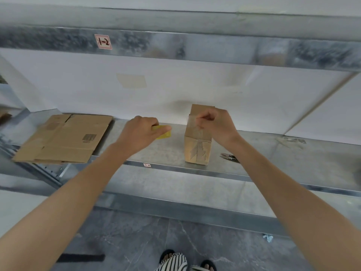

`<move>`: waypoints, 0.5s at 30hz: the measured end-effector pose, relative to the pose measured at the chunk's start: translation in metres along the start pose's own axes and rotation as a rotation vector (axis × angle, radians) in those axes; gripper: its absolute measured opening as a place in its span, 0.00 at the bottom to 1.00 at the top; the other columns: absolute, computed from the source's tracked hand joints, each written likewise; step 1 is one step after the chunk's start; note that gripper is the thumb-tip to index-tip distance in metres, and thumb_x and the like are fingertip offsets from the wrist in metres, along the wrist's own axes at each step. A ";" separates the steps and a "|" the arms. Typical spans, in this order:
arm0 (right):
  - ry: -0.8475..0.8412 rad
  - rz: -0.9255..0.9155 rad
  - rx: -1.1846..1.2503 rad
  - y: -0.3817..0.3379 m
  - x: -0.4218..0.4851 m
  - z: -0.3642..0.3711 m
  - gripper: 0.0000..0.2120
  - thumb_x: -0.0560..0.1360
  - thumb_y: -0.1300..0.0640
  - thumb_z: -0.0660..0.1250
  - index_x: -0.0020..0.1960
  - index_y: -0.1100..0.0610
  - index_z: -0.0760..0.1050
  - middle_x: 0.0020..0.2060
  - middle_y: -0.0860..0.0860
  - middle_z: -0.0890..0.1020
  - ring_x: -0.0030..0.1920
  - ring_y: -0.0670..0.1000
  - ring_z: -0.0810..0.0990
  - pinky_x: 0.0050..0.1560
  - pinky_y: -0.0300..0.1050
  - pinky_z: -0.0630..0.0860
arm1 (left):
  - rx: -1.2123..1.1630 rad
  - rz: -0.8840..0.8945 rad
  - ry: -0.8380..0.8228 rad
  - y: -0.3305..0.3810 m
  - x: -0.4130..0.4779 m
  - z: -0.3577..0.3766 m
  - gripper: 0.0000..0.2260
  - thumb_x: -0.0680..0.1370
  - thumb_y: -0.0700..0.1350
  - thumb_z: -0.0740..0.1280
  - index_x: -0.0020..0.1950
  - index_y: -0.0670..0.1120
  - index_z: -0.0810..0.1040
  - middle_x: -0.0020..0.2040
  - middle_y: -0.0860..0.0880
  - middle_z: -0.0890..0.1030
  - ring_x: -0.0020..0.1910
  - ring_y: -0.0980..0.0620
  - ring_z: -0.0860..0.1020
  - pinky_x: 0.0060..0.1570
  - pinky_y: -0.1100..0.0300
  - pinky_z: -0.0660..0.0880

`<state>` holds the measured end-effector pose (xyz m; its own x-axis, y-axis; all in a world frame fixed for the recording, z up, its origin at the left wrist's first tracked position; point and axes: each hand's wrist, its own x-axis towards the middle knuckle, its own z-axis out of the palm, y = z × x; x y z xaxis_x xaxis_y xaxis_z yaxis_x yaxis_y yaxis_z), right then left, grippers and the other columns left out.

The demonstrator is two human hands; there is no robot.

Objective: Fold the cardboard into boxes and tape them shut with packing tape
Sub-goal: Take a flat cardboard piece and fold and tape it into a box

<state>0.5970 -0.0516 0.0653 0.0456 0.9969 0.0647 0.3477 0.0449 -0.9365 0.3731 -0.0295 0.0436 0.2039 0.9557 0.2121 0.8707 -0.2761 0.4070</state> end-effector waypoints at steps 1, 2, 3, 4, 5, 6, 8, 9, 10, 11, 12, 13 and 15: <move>-0.006 0.028 0.047 0.001 -0.001 -0.005 0.09 0.70 0.68 0.68 0.35 0.56 0.78 0.31 0.47 0.80 0.33 0.44 0.77 0.43 0.38 0.76 | -0.011 0.029 0.017 0.004 -0.003 -0.001 0.21 0.74 0.64 0.61 0.31 0.48 0.72 0.27 0.51 0.73 0.30 0.52 0.71 0.31 0.59 0.64; -0.011 0.054 0.087 0.002 -0.002 -0.010 0.09 0.71 0.67 0.68 0.36 0.56 0.78 0.31 0.49 0.80 0.34 0.46 0.77 0.46 0.41 0.77 | -0.052 0.037 0.025 0.006 -0.006 0.000 0.20 0.73 0.61 0.59 0.28 0.49 0.69 0.25 0.51 0.70 0.28 0.52 0.68 0.30 0.59 0.62; -0.013 0.077 0.117 0.004 -0.004 -0.015 0.08 0.71 0.67 0.69 0.36 0.56 0.78 0.31 0.50 0.80 0.34 0.47 0.77 0.48 0.43 0.78 | -0.135 0.028 0.009 0.007 -0.009 0.000 0.18 0.72 0.57 0.58 0.27 0.47 0.68 0.24 0.51 0.68 0.27 0.52 0.66 0.30 0.59 0.61; -0.013 0.095 0.134 0.006 -0.006 -0.020 0.08 0.71 0.66 0.69 0.36 0.56 0.79 0.31 0.50 0.80 0.34 0.47 0.77 0.48 0.44 0.78 | -0.247 0.007 -0.025 0.007 -0.011 0.000 0.16 0.71 0.54 0.58 0.28 0.45 0.68 0.24 0.51 0.68 0.26 0.53 0.66 0.30 0.59 0.62; -0.012 0.109 0.142 0.008 -0.007 -0.024 0.07 0.72 0.66 0.69 0.37 0.57 0.79 0.32 0.51 0.80 0.34 0.47 0.77 0.48 0.44 0.78 | -0.333 -0.010 -0.062 0.006 -0.013 0.000 0.16 0.70 0.53 0.59 0.29 0.43 0.69 0.24 0.50 0.69 0.26 0.53 0.66 0.31 0.59 0.64; -0.010 0.119 0.142 0.011 -0.009 -0.026 0.06 0.72 0.65 0.69 0.38 0.58 0.78 0.32 0.51 0.80 0.34 0.47 0.77 0.47 0.43 0.79 | -0.348 -0.009 -0.090 0.004 -0.013 0.001 0.17 0.69 0.54 0.59 0.29 0.42 0.69 0.24 0.49 0.69 0.26 0.54 0.67 0.32 0.59 0.64; 0.002 0.129 0.123 0.015 -0.012 -0.028 0.06 0.73 0.65 0.69 0.38 0.59 0.78 0.34 0.52 0.80 0.34 0.47 0.76 0.45 0.41 0.78 | -0.158 0.032 -0.112 -0.001 -0.009 0.002 0.20 0.70 0.58 0.59 0.29 0.43 0.66 0.25 0.50 0.69 0.27 0.52 0.67 0.30 0.59 0.62; 0.011 0.132 0.116 0.017 -0.014 -0.027 0.06 0.74 0.65 0.68 0.38 0.59 0.77 0.34 0.52 0.80 0.33 0.47 0.76 0.44 0.40 0.77 | -0.019 0.064 -0.102 0.000 -0.007 0.001 0.21 0.72 0.61 0.59 0.30 0.45 0.66 0.25 0.50 0.69 0.27 0.51 0.68 0.29 0.59 0.61; 0.028 0.138 0.115 0.019 -0.015 -0.026 0.07 0.74 0.65 0.68 0.38 0.59 0.77 0.33 0.52 0.80 0.32 0.47 0.75 0.43 0.40 0.77 | 0.055 0.083 -0.091 0.000 -0.003 0.000 0.22 0.74 0.62 0.60 0.30 0.46 0.66 0.26 0.50 0.70 0.28 0.50 0.69 0.29 0.59 0.60; 0.059 0.146 0.120 0.021 -0.015 -0.027 0.07 0.74 0.65 0.68 0.37 0.59 0.77 0.33 0.52 0.80 0.31 0.46 0.75 0.43 0.40 0.77 | 0.061 0.098 -0.092 0.002 0.000 -0.001 0.22 0.75 0.62 0.61 0.30 0.46 0.66 0.27 0.50 0.70 0.29 0.50 0.69 0.29 0.58 0.60; 0.099 0.156 0.128 0.024 -0.016 -0.029 0.07 0.74 0.65 0.68 0.37 0.59 0.76 0.33 0.51 0.79 0.30 0.46 0.75 0.41 0.40 0.77 | 0.015 0.104 -0.110 0.004 0.001 0.000 0.23 0.76 0.61 0.61 0.30 0.46 0.65 0.26 0.50 0.69 0.28 0.51 0.68 0.29 0.58 0.59; 0.142 0.165 0.138 0.027 -0.017 -0.031 0.07 0.74 0.64 0.68 0.37 0.59 0.76 0.32 0.51 0.80 0.28 0.45 0.74 0.40 0.40 0.77 | -0.063 0.098 -0.136 0.006 0.001 0.002 0.23 0.75 0.61 0.61 0.29 0.45 0.64 0.26 0.50 0.68 0.27 0.51 0.66 0.30 0.58 0.60; 0.202 0.184 0.151 0.033 -0.022 -0.037 0.06 0.74 0.64 0.69 0.38 0.60 0.77 0.32 0.51 0.80 0.26 0.45 0.74 0.37 0.39 0.77 | -0.205 0.078 -0.186 0.008 -0.001 0.007 0.22 0.73 0.61 0.59 0.29 0.46 0.63 0.25 0.50 0.66 0.27 0.51 0.65 0.32 0.57 0.62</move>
<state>0.6422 -0.0740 0.0462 0.2849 0.9568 -0.0575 0.1739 -0.1106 -0.9785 0.3829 -0.0323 0.0404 0.3620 0.9278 0.0906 0.7444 -0.3462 0.5710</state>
